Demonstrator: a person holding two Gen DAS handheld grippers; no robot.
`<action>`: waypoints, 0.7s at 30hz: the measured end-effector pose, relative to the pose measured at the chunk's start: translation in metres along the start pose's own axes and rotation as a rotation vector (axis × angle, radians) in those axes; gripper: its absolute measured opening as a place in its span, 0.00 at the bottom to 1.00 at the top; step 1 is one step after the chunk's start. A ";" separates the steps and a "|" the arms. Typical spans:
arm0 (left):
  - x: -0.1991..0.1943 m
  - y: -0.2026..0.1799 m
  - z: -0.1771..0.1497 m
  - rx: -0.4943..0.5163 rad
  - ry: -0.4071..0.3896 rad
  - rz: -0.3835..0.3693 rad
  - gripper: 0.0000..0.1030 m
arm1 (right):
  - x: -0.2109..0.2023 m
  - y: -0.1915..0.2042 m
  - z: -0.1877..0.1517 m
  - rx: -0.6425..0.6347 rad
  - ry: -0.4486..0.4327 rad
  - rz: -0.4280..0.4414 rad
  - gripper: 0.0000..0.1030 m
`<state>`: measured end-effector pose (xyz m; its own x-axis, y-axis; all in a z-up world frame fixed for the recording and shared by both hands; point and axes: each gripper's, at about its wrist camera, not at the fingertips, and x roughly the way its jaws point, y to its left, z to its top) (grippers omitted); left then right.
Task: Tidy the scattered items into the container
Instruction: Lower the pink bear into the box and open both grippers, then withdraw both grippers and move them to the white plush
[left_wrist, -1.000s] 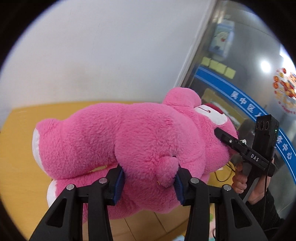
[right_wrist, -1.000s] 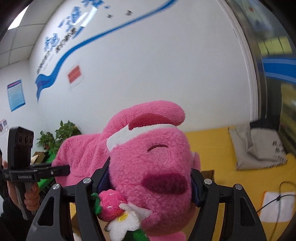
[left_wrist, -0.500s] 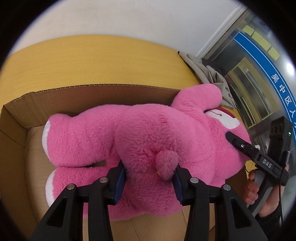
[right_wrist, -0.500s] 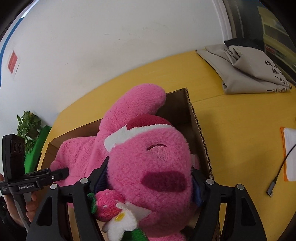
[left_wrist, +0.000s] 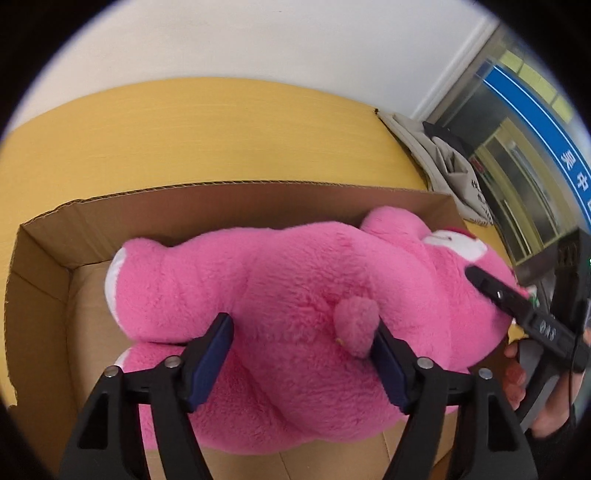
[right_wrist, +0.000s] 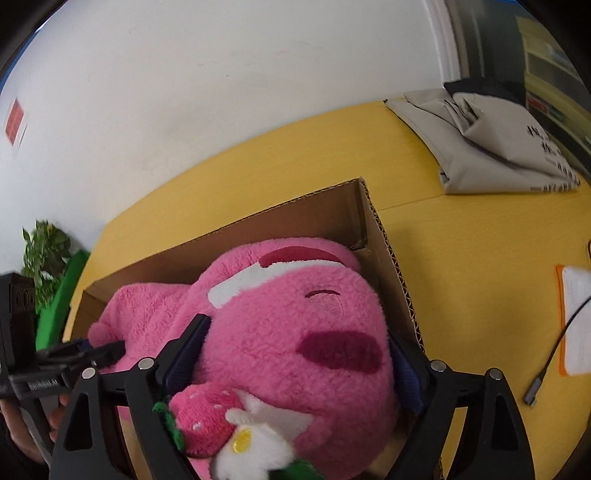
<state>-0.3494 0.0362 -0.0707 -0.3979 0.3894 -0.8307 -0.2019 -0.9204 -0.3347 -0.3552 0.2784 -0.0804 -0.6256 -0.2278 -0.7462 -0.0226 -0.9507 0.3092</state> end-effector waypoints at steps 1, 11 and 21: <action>-0.008 -0.001 -0.001 0.005 -0.013 -0.009 0.72 | -0.007 0.005 -0.002 -0.036 -0.024 -0.027 1.00; -0.182 -0.073 -0.092 0.248 -0.309 0.163 0.77 | -0.161 0.067 -0.062 -0.308 -0.218 0.016 1.00; -0.274 -0.121 -0.249 0.218 -0.468 0.223 0.77 | -0.275 0.114 -0.176 -0.367 -0.339 -0.045 1.00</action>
<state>0.0068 0.0325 0.0868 -0.7970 0.2053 -0.5680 -0.2274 -0.9733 -0.0326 -0.0484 0.1956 0.0557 -0.8499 -0.1614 -0.5016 0.1824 -0.9832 0.0074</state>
